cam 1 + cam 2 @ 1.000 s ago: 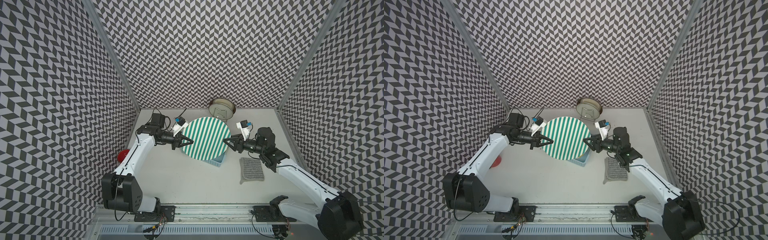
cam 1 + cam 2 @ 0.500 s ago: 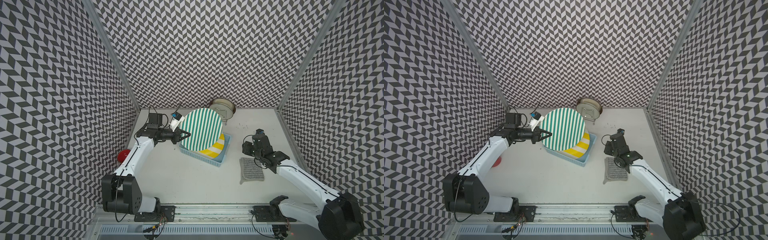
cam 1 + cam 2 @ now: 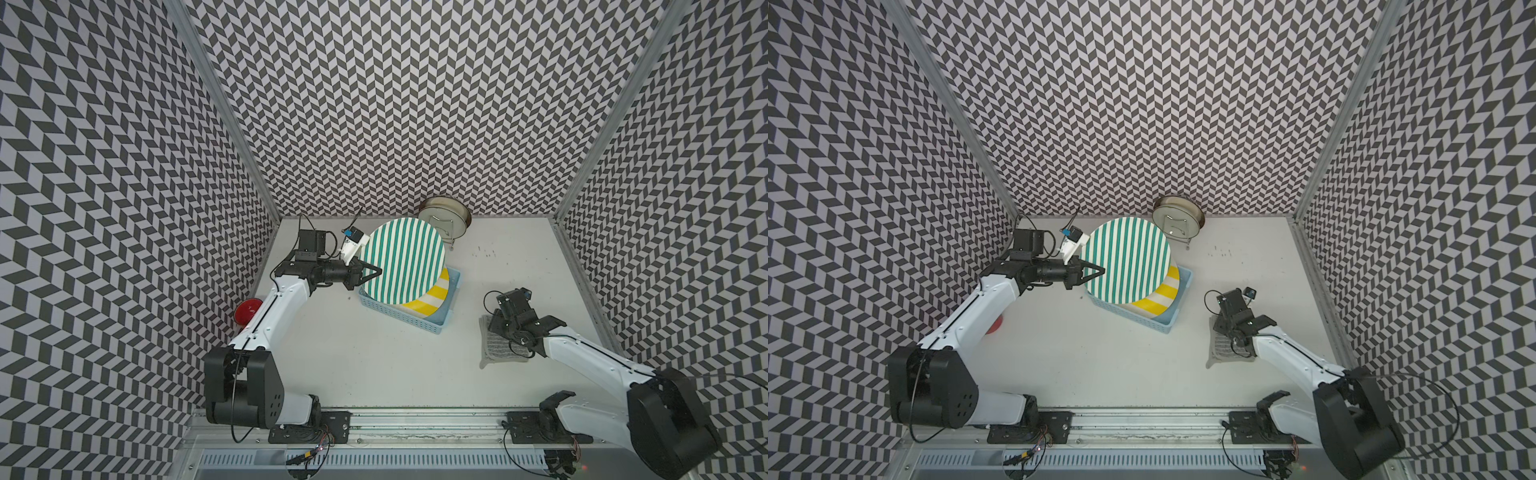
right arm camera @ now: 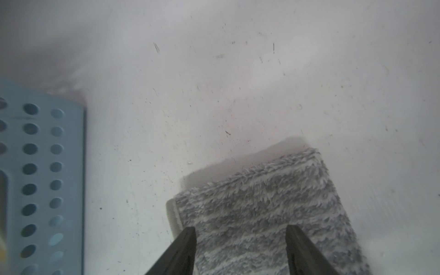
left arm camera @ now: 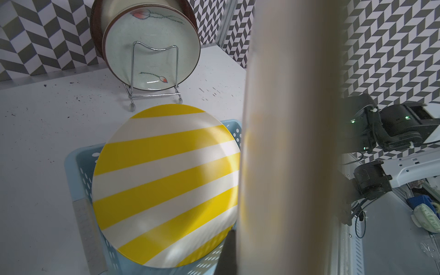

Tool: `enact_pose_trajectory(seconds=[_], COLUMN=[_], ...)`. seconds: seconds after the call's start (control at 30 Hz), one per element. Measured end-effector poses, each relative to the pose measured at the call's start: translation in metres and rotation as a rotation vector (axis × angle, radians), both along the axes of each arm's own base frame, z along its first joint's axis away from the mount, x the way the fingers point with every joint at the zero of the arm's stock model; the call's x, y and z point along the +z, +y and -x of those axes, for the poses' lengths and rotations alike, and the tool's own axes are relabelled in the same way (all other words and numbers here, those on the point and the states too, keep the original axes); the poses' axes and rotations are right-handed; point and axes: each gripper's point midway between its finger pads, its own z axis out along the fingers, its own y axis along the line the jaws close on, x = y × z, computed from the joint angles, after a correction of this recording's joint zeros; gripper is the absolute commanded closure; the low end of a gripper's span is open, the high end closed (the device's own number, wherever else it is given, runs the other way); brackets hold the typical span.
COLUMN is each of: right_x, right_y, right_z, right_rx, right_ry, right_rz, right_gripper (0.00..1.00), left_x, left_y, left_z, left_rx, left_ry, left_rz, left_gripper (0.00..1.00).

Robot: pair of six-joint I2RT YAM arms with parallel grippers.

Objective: Wipe the wet plate dry
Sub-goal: Pick up the towel at the center of the board.

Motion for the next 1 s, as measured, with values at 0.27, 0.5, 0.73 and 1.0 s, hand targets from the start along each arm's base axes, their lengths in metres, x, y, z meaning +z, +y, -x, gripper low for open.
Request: enact_pose_trajectory(seconds=[0.27, 0.5, 0.73, 1.0], right_x=[-0.016, -0.018, -0.017, 0.081], right_y=[0.005, 0.005, 0.011, 0.047], right_z=[-0.006, -0.011, -0.014, -0.029], right_rx=[0.005, 0.007, 0.028, 0.257], right_ry=[0.022, 0.015, 0.003, -0.306], right_rz=[0.000, 0.013, -0.009, -0.169], right_gripper=[0.36, 0.77, 1.00, 1.00], left_x=[0.001, 0.001, 0.001, -0.006], left_y=[0.000, 0.000, 0.000, 0.000], left_z=[-0.001, -0.001, -0.001, 0.000], left_rx=[0.001, 0.001, 0.001, 0.008], left_ry=[-0.003, -0.003, -0.003, 0.014], left_rz=[0.001, 0.002, 0.002, 0.006], left_gripper=[1.00, 1.00, 1.00, 1.00])
